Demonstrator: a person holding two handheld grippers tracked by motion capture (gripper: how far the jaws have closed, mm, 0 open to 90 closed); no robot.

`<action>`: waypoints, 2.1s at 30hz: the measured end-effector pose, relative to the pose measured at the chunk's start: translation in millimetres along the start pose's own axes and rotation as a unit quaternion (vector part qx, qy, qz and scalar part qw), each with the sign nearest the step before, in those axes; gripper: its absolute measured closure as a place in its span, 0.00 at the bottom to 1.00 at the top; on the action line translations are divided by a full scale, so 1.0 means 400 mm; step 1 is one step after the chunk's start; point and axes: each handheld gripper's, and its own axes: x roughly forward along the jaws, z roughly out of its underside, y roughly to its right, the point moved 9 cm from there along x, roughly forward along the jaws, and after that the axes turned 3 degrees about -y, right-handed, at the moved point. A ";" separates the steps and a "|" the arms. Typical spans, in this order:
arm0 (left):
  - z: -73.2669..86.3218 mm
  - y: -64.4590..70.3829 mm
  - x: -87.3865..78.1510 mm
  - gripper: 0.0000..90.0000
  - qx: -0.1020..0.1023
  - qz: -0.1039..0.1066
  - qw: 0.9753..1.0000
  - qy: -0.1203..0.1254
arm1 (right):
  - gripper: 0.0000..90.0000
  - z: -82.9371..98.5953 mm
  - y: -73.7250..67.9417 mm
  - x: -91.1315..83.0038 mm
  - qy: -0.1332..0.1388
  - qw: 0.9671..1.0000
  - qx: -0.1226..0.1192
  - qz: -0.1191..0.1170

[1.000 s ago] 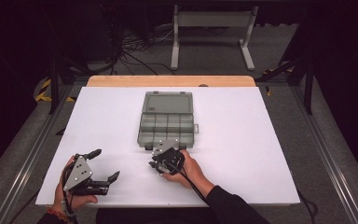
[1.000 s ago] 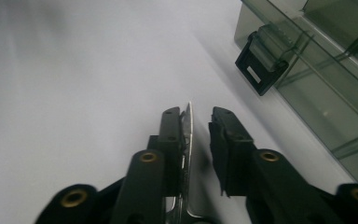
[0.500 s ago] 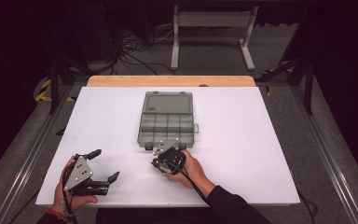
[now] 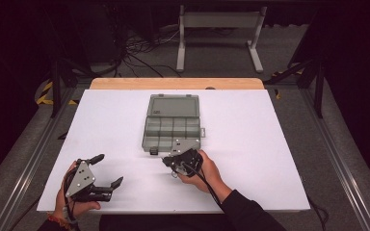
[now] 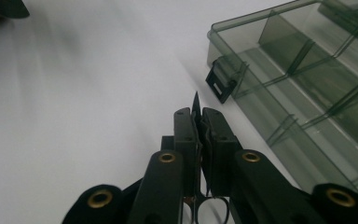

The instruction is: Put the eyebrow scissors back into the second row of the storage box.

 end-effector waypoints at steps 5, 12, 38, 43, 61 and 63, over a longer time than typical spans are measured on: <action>0.000 0.000 0.000 0.07 0.000 0.002 1.000 0.001 | 0.96 -0.004 0.013 -0.023 0.012 1.000 -0.001 0.008; -0.001 0.001 0.001 0.06 -0.001 0.004 1.000 0.004 | 0.96 -0.004 0.023 -0.045 0.019 1.000 -0.005 0.016; 0.004 0.003 0.006 0.06 0.002 0.006 1.000 -0.003 | 0.96 -0.024 0.064 -0.147 0.061 0.997 0.002 0.038; 0.004 0.003 0.006 0.06 0.002 0.006 1.000 -0.003 | 0.96 -0.027 0.073 -0.163 0.069 0.997 0.005 0.042; 0.005 0.003 0.008 0.06 0.002 0.007 1.000 -0.005 | 0.96 -0.050 0.105 -0.209 0.095 0.994 0.011 0.058; 0.004 0.004 0.008 0.06 0.001 0.008 1.000 -0.004 | 0.96 -0.054 0.110 -0.214 0.097 0.993 0.013 0.060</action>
